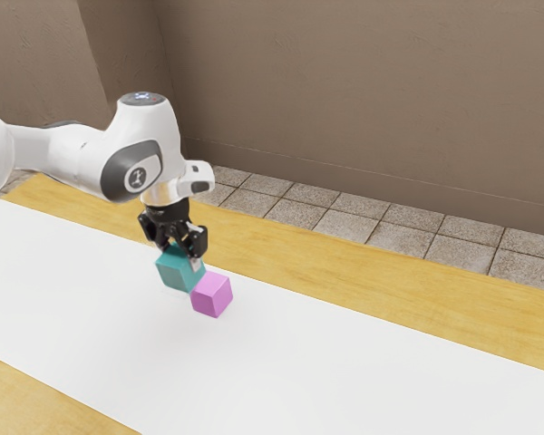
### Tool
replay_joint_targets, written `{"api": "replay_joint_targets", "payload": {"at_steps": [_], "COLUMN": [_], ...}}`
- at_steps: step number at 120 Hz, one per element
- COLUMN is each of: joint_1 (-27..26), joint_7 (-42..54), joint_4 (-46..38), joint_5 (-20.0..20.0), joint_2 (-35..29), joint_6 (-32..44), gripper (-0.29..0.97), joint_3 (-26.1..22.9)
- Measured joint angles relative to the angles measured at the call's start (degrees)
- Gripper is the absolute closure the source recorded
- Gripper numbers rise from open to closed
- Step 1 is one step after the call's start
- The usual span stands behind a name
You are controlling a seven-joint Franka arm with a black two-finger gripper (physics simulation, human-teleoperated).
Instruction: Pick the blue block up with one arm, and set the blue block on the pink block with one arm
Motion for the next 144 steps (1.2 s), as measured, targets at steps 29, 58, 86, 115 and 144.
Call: {"api": "replay_joint_targets", "payload": {"at_steps": [29,58,86,115,144], "joint_1": [0.08,0.05,0.04,0.05,0.05], "joint_7": [0.23,0.82,1.32,1.76,2.13], "joint_4": [12.01,18.70,20.52,21.05,21.83], "joint_5": [0.42,0.49,0.50,0.62,0.86], "joint_2": [10.20,15.71,16.93,17.43,17.82], "joint_6": [-6.69,-9.88,-11.24,-11.82,-12.20], "gripper": [0.40,0.41,0.41,0.41,0.41], "joint_3": [0.20,0.06,-0.64,-0.71,-0.70]}}
